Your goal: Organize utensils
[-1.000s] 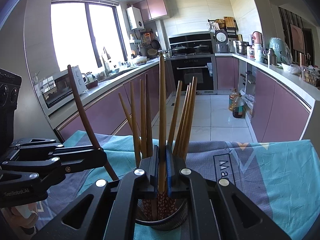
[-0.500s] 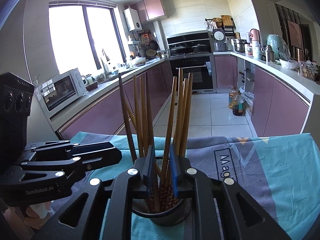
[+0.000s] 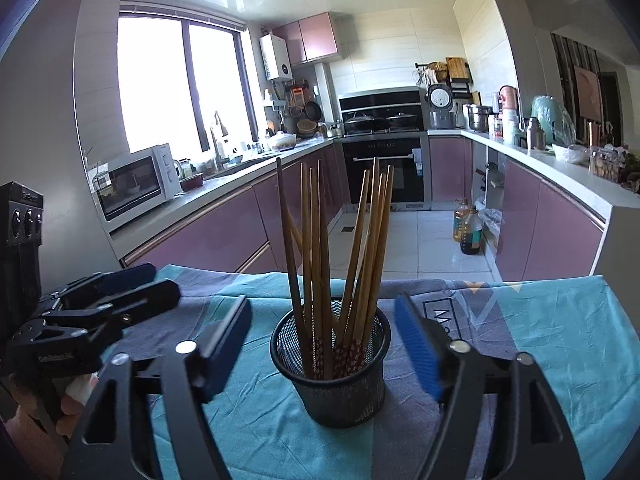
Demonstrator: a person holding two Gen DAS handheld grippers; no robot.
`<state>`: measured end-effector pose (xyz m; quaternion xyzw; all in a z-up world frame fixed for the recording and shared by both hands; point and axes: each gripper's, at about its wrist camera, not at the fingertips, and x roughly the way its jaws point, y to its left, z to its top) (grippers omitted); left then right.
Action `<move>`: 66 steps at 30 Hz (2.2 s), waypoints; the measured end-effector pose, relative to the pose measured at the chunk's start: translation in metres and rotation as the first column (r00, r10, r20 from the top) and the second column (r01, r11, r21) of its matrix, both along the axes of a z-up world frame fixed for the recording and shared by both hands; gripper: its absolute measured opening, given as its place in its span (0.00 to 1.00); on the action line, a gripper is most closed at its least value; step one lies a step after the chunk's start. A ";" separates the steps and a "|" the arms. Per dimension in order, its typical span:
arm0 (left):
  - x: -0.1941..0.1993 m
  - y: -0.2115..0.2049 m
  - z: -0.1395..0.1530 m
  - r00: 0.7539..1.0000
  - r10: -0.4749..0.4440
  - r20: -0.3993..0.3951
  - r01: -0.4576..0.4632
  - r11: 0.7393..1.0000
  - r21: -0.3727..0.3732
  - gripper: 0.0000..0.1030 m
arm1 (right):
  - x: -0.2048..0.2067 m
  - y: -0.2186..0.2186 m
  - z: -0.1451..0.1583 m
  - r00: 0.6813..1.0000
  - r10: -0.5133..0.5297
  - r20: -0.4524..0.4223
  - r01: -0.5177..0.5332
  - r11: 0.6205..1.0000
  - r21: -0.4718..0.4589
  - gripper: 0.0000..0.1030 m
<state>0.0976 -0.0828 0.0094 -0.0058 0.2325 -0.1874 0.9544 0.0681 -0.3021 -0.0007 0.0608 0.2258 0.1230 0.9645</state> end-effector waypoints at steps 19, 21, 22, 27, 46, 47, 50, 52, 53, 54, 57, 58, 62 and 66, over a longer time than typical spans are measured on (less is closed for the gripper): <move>-0.075 0.051 -0.002 0.969 0.198 0.148 -0.200 0.980 -0.002 0.95 | -0.057 0.026 -0.003 0.988 -0.050 0.143 0.061 0.995 -0.078 0.94; -0.079 0.053 -0.003 0.967 0.207 0.150 -0.209 0.978 -0.003 0.95 | -0.059 0.026 -0.003 0.987 -0.056 0.149 0.068 0.995 -0.078 0.94; -0.081 0.054 -0.003 0.967 0.207 0.150 -0.208 0.978 -0.006 0.95 | -0.061 0.026 -0.003 0.987 -0.060 0.152 0.072 0.994 -0.079 0.94; -0.087 0.057 -0.002 0.964 0.212 0.160 -0.214 0.977 -0.003 0.95 | -0.065 0.029 -0.003 0.986 -0.064 0.155 0.077 0.994 -0.080 0.94; -0.104 0.054 0.003 0.956 0.214 0.200 -0.220 0.975 0.009 0.95 | -0.077 0.031 -0.005 0.982 -0.076 0.172 0.090 0.993 -0.076 0.94; -0.105 0.054 0.003 0.955 0.216 0.202 -0.222 0.975 0.009 0.95 | -0.077 0.031 -0.005 0.982 -0.075 0.172 0.089 0.993 -0.076 0.94; -0.105 0.054 0.003 0.955 0.218 0.203 -0.224 0.974 0.009 0.95 | -0.078 0.032 -0.004 0.982 -0.073 0.172 0.087 0.993 -0.075 0.94; -0.106 0.054 0.003 0.953 0.222 0.208 -0.229 0.973 0.010 0.95 | -0.078 0.031 -0.004 0.982 -0.073 0.173 0.087 0.993 -0.074 0.94; -0.107 0.054 0.002 0.952 0.223 0.209 -0.230 0.973 0.011 0.95 | -0.078 0.031 -0.004 0.982 -0.074 0.173 0.087 0.994 -0.072 0.94; -0.108 0.054 0.002 0.951 0.224 0.211 -0.232 0.973 0.012 0.95 | -0.078 0.031 -0.004 0.982 -0.073 0.174 0.086 0.994 -0.071 0.94; -0.110 0.053 0.002 0.950 0.227 0.216 -0.235 0.972 0.016 0.95 | -0.077 0.032 -0.003 0.982 -0.074 0.174 0.087 0.994 -0.069 0.94; -0.112 0.053 0.002 0.950 0.226 0.217 -0.235 0.972 0.016 0.95 | -0.077 0.032 -0.003 0.982 -0.072 0.174 0.085 0.994 -0.066 0.94; -0.112 0.054 0.002 0.949 0.229 0.216 -0.237 0.971 0.014 0.95 | -0.077 0.033 -0.003 0.982 -0.072 0.174 0.085 0.994 -0.068 0.94; -0.114 0.054 0.003 0.947 0.232 0.220 -0.241 0.970 0.015 0.95 | -0.076 0.033 -0.002 0.982 -0.072 0.173 0.085 0.994 -0.066 0.94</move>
